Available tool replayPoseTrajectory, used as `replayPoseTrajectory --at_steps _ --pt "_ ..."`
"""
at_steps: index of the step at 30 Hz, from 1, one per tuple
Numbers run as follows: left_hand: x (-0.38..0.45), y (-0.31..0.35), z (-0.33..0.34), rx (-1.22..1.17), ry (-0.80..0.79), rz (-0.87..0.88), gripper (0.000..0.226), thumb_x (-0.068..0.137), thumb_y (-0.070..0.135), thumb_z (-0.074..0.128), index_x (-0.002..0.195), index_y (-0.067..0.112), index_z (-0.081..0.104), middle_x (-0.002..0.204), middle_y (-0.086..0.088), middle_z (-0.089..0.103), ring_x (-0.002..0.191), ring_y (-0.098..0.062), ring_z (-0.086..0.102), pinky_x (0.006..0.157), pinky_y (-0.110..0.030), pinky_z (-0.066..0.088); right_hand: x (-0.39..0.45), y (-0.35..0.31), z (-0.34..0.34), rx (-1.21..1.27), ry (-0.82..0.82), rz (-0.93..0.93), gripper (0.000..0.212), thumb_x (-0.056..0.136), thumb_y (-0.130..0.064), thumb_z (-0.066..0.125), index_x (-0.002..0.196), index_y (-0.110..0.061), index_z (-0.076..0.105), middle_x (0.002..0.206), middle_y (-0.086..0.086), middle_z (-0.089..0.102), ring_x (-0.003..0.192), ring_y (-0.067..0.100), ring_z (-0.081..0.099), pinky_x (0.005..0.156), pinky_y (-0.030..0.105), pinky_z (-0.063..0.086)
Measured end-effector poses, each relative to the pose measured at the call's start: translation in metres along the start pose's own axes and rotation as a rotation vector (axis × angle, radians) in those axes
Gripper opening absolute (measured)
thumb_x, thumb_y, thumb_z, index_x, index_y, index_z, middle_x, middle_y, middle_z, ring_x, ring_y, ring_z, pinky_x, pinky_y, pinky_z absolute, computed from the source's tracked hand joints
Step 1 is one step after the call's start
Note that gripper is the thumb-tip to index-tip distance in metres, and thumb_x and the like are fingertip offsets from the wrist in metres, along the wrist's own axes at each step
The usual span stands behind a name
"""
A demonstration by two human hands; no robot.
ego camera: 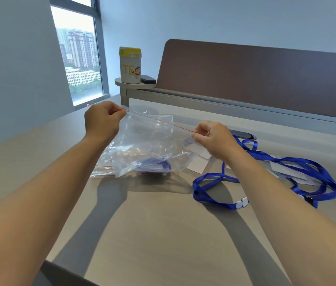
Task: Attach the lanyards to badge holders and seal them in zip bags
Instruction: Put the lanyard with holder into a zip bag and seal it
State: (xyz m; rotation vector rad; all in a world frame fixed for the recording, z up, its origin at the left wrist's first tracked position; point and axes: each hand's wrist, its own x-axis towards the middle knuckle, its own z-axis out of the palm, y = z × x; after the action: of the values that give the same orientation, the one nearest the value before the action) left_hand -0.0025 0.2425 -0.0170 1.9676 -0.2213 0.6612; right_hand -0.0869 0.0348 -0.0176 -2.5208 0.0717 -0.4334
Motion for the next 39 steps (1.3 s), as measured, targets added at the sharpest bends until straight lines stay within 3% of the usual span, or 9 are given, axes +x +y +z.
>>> replayPoseTrajectory --at_steps 9,13,16,20,26,30,34,37,39 --pt "-0.013 -0.006 -0.006 -0.084 -0.078 -0.147 0.020 0.085 0.009 0.061 0.099 -0.005 0.066 0.095 -0.019 0.063 0.088 -0.024 0.053 0.090 -0.037 0.045 -0.022 0.010 -0.006 0.142 -0.067 0.061 0.018 0.090 -0.004 0.050 0.104 0.001 0.061 0.077 -0.001 0.056 0.070 0.012 0.055 0.076 0.025 0.051" --pt "-0.025 -0.006 -0.019 -0.100 -0.183 -0.185 0.010 0.084 0.006 0.062 0.090 0.000 0.067 0.077 -0.010 0.058 0.072 -0.020 0.050 0.073 -0.029 0.043 -0.031 0.010 -0.006 0.147 -0.045 0.076 0.016 0.089 0.001 0.051 0.099 0.004 0.063 0.087 0.012 0.060 0.077 0.021 0.058 0.079 0.031 0.054" --pt "-0.036 -0.008 -0.040 -0.175 -0.447 -0.340 0.016 0.084 0.004 0.059 0.069 0.007 0.059 0.066 -0.006 0.053 0.060 -0.015 0.045 0.062 -0.021 0.040 -0.040 0.014 -0.003 0.125 -0.045 0.088 0.015 0.088 0.004 0.051 0.094 0.005 0.065 0.081 0.012 0.060 0.068 0.019 0.057 0.071 0.028 0.055" --pt "-0.051 -0.021 -0.071 -0.389 -0.809 -0.675 0.020 0.073 0.030 0.058 0.078 0.013 0.066 0.061 0.001 0.064 0.057 -0.009 0.062 0.062 -0.023 0.053 -0.054 0.020 -0.001 0.205 -0.206 0.229 0.014 0.085 0.002 0.057 0.095 0.005 0.066 0.070 0.004 0.058 0.060 0.011 0.054 0.050 0.009 0.050" --pt "-0.070 -0.049 -0.046 -0.075 -0.735 -0.860 0.046 0.085 0.044 0.054 0.110 0.006 0.052 0.111 -0.012 0.045 0.084 -0.021 0.048 0.070 -0.035 0.047 -0.067 0.020 0.009 0.145 -0.540 0.455 0.016 0.086 -0.005 0.050 0.077 -0.006 0.064 0.075 0.005 0.060 0.071 0.013 0.054 0.077 0.025 0.046" --pt "-0.074 -0.046 -0.014 -0.167 -0.619 -0.897 0.061 0.086 0.026 0.062 0.137 0.007 0.033 0.142 -0.017 0.035 0.071 -0.018 0.048 0.058 -0.029 0.052 -0.056 0.023 0.027 0.192 -0.447 0.487 0.026 0.090 -0.014 0.047 0.103 0.004 0.061 0.089 0.007 0.062 0.083 0.017 0.054 0.085 0.031 0.047" --pt "-0.067 -0.057 0.010 -0.188 -0.624 -0.905 0.046 0.083 0.017 0.064 0.123 0.005 0.045 0.091 -0.008 0.055 0.055 -0.010 0.040 0.027 -0.008 0.033 -0.036 0.023 0.052 0.321 -0.316 0.527 0.030 0.088 -0.015 0.057 0.110 0.006 0.055 0.077 0.009 0.051 0.059 0.013 0.046 0.054 0.021 0.040" --pt "-0.066 -0.057 0.022 -0.118 -0.643 -0.881 0.020 0.080 0.015 0.068 0.079 0.007 0.050 0.043 0.000 0.038 0.031 -0.006 0.028 0.029 -0.007 0.019 -0.024 0.024 0.069 0.302 -0.315 0.540 0.026 0.083 -0.021 0.064 0.096 0.002 0.058 0.075 0.009 0.051 0.058 0.014 0.045 0.054 0.024 0.037" --pt "-0.064 -0.056 0.031 -0.061 -0.692 -0.804 0.033 0.080 0.014 0.068 0.060 0.011 0.042 0.030 0.003 0.034 0.019 -0.005 0.025 0.032 -0.011 0.019 -0.018 0.023 0.075 0.278 -0.348 0.541 0.020 0.082 -0.020 0.065 0.081 -0.002 0.056 0.075 0.009 0.054 0.062 0.014 0.048 0.055 0.024 0.037"
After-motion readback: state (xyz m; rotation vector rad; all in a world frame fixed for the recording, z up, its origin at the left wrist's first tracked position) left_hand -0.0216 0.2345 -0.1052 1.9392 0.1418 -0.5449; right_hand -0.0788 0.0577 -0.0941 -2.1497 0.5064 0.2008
